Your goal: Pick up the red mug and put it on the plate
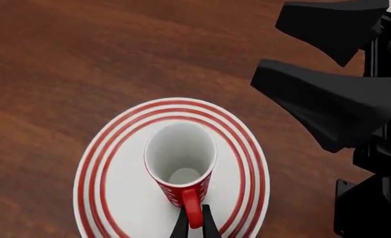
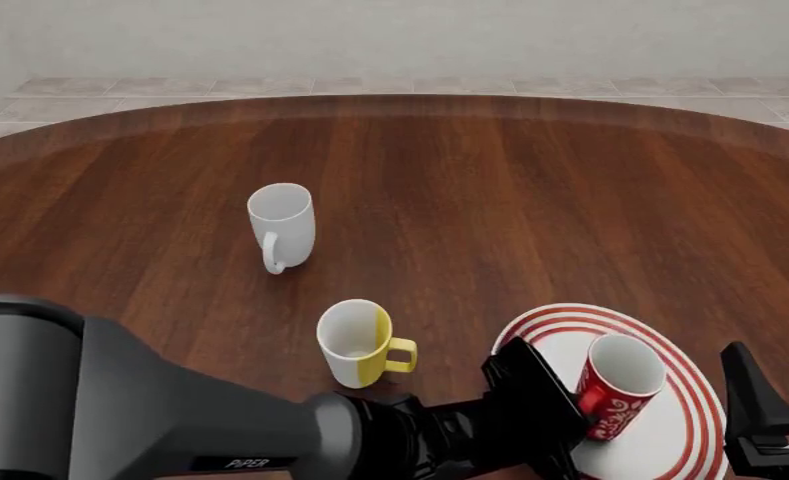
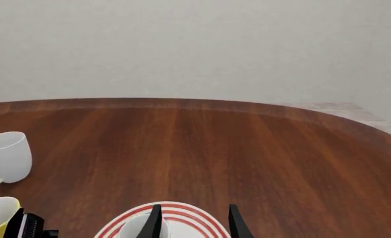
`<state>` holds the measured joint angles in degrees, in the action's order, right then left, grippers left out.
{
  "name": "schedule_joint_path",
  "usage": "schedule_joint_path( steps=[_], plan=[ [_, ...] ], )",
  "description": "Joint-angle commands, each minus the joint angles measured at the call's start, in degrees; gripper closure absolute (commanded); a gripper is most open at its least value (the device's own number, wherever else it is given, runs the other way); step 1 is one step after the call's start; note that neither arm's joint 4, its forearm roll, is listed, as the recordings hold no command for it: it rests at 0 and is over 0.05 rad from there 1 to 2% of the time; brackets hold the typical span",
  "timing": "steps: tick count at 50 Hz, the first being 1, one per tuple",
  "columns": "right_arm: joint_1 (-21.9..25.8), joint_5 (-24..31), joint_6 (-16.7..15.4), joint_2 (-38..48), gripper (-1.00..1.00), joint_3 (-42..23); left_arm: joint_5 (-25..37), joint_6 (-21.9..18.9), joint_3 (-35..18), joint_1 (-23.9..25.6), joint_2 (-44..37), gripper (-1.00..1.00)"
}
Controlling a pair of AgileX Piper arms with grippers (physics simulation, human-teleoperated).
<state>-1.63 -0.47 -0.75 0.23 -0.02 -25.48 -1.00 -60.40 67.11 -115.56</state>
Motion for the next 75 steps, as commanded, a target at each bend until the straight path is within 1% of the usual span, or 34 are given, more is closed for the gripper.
schedule_joint_path(
  steps=[1,56,61,62,63,64,65,66,68,70,71,75],
  plan=[
    [-0.1,0.0,0.1,0.1,-1.00,0.0,-0.4,-0.3,-0.2,0.0,-0.3,1.00],
    [-0.1,0.0,0.0,0.2,-1.00,0.0,-2.2,1.1,1.0,0.0,-1.4,1.00],
    [-0.2,0.0,0.1,0.2,-1.00,0.0,-1.5,-0.1,0.7,-0.5,-1.6,1.00],
    [-0.2,0.0,0.0,0.1,-1.00,0.0,-1.8,0.1,0.9,-0.4,-1.5,-1.00],
    [-0.2,0.0,0.0,0.1,-1.00,0.0,-1.8,0.1,0.8,0.3,-1.5,-1.00],
    [-0.2,0.0,0.0,0.1,-1.00,0.0,-1.7,-0.7,0.8,0.0,-1.6,-1.00],
    [-0.2,0.0,0.0,0.1,-1.00,0.0,-1.7,-0.2,0.9,-0.3,-1.6,-1.00],
    [-0.2,0.0,0.0,0.1,-1.00,0.0,-1.7,-0.1,0.9,0.3,-1.5,-1.00],
    [-0.2,0.0,0.0,0.1,-1.00,0.0,-1.5,0.1,0.8,-0.4,-1.6,-1.00],
    [-0.2,0.0,0.0,0.1,-1.00,0.0,-1.4,-0.1,0.7,0.1,-1.6,-1.00],
    [-0.2,0.0,0.0,0.1,-1.00,0.0,-1.0,0.0,0.5,-0.6,-1.9,-1.00],
    [-0.1,0.0,0.0,0.1,-1.00,0.0,-1.1,-0.4,0.7,-0.5,-1.4,-1.00]
  ],
)
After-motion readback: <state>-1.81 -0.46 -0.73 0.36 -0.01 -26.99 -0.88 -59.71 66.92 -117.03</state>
